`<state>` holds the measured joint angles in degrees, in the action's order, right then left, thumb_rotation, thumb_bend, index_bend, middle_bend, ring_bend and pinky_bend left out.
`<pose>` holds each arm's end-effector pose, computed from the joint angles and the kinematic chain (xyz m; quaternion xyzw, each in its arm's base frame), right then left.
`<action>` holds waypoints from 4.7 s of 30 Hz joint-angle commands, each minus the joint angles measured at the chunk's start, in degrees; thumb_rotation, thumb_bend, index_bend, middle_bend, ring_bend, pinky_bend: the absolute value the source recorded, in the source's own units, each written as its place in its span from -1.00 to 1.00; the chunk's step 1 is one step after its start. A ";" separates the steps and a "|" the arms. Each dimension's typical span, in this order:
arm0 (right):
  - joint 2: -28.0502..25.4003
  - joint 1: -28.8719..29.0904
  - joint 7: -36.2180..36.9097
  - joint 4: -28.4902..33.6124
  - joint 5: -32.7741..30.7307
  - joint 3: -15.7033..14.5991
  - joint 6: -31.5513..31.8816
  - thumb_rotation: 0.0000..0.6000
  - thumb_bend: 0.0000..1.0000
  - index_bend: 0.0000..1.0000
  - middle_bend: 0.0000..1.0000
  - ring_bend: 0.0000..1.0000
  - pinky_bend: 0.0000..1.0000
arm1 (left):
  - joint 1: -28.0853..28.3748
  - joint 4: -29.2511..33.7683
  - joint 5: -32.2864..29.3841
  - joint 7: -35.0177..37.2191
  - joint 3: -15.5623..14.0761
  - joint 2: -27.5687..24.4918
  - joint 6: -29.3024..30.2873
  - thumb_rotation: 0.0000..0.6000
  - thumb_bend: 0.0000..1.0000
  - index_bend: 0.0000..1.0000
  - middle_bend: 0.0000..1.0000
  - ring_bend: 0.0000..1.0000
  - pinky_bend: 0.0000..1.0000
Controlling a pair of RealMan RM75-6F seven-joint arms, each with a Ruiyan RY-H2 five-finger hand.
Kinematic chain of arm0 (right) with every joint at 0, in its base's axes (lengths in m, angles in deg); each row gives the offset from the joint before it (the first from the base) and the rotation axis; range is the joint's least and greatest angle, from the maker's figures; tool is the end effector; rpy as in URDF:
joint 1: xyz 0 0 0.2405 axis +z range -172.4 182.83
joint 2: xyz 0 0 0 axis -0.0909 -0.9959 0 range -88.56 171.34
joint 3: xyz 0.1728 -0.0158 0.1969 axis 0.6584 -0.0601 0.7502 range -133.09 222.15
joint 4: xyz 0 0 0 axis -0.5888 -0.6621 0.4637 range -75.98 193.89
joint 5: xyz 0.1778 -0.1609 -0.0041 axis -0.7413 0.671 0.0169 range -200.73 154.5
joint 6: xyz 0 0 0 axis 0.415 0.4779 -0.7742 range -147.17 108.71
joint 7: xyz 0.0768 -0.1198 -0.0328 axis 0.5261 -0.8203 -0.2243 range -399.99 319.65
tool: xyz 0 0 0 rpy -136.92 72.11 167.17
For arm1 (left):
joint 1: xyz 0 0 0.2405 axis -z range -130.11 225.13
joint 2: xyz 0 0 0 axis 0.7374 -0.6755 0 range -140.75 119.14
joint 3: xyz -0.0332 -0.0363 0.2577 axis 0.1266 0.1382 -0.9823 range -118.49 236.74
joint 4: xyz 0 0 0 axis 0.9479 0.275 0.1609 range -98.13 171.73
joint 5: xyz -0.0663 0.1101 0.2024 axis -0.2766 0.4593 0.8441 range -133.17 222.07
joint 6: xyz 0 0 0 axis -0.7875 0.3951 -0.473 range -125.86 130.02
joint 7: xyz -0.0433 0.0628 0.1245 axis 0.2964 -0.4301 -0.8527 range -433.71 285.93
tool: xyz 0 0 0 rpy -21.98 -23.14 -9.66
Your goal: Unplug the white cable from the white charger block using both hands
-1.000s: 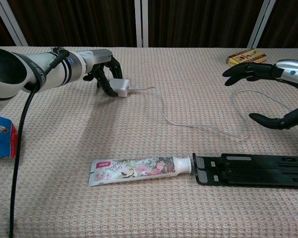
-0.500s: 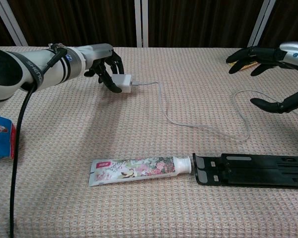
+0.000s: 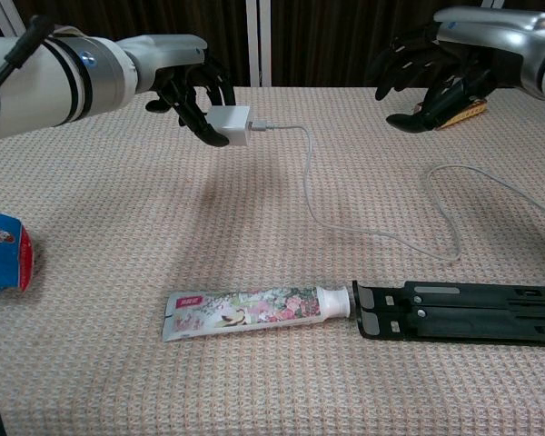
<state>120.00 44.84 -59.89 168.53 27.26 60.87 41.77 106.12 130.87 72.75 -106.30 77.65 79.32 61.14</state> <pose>-0.1025 -0.3242 0.0131 0.6480 -0.5041 0.4341 0.3710 -0.0466 0.3808 -0.0466 -0.6847 -0.4857 -0.3656 0.4021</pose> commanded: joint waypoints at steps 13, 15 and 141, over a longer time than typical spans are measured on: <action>12.07 14.05 -15.27 -4.95 -17.58 6.28 7.38 1.00 -0.27 -0.10 -0.14 -0.42 0.01 | 2.28 3.77 -2.92 -2.47 0.92 -0.31 3.06 1.00 -0.55 0.18 0.00 0.34 0.79; 13.22 14.58 -15.35 -6.23 -17.31 6.09 7.90 1.00 -0.28 -0.08 -0.14 -0.42 0.01 | 2.49 3.97 -3.16 -2.62 0.94 -0.41 3.13 1.00 -0.55 0.18 0.00 0.34 0.79; -18.37 -24.37 18.78 -5.35 29.08 -16.34 21.48 1.00 -0.51 -0.91 -0.92 -1.00 -1.00 | -39.08 8.32 43.37 16.05 -25.27 -27.51 30.84 1.00 -0.65 -0.45 -0.54 -0.61 -0.46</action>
<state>102.58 24.40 -44.60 163.99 52.46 47.42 59.24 69.86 138.09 113.77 -91.62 54.08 52.28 89.28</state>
